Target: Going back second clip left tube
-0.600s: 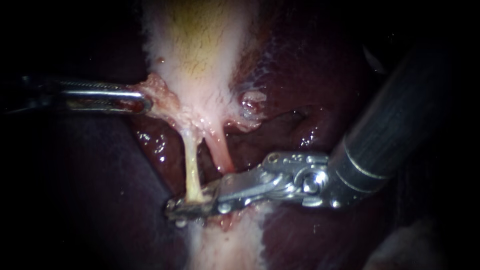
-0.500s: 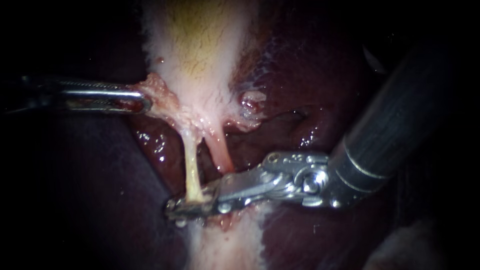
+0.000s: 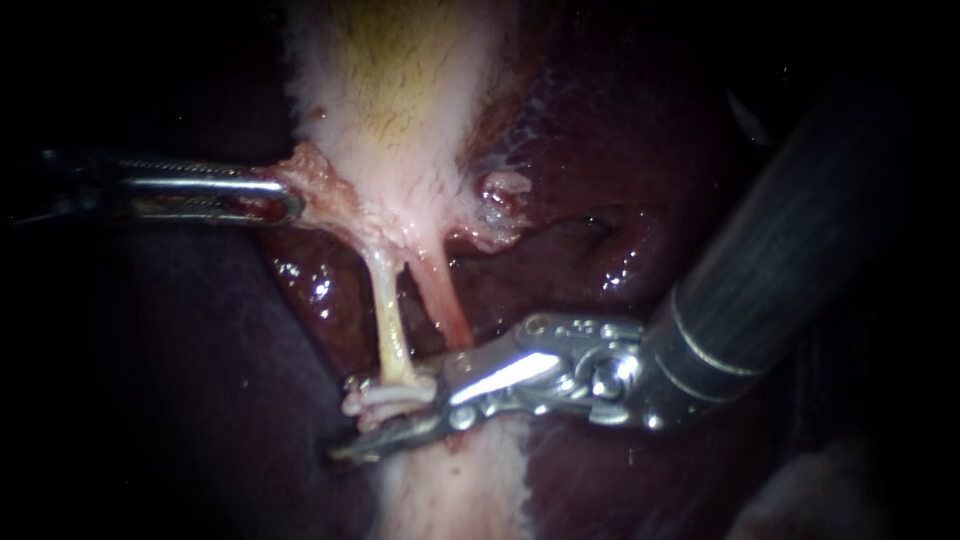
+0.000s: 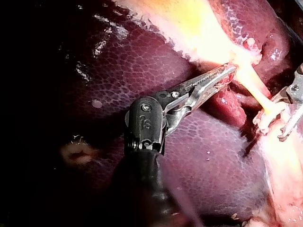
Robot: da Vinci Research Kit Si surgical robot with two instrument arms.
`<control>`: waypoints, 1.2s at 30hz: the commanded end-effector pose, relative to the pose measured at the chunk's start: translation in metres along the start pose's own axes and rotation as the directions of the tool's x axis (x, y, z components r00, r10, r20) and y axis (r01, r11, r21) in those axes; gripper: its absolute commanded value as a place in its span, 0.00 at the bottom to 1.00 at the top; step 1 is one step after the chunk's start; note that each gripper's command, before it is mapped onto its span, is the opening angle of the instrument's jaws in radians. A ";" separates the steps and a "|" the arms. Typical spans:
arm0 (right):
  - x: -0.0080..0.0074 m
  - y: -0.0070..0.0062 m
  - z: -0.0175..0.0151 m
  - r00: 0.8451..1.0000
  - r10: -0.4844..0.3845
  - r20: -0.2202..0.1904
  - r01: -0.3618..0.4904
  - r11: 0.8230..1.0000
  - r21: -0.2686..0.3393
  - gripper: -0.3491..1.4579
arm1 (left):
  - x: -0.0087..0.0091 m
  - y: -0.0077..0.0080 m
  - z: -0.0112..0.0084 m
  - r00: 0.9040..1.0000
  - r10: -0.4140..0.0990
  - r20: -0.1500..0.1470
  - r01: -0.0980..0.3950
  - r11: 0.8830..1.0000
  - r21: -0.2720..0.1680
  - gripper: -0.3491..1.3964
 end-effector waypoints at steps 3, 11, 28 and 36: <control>-0.0002 0.0009 0.0001 0.997 -0.069 -0.024 0.067 0.997 -0.049 0.47 | -0.0003 0.0000 0.0003 1.000 0.002 0.000 -0.002 1.000 0.002 0.00; -0.0007 0.0035 -0.0014 0.981 -0.187 -0.052 0.175 0.968 -0.178 0.47 | -0.0005 0.0001 0.0004 1.000 0.004 0.000 -0.004 1.000 0.003 0.00; -0.0017 0.0037 -0.0043 0.937 -0.348 -0.022 0.336 0.919 -0.207 0.47 | -0.0005 0.0001 0.0004 1.000 0.004 0.000 -0.004 1.000 0.003 0.00; -0.0018 0.0022 -0.0107 0.890 -0.455 0.001 0.442 0.864 -0.240 0.47 | -0.0006 0.0001 0.0001 1.000 0.004 0.000 -0.004 1.000 0.002 0.00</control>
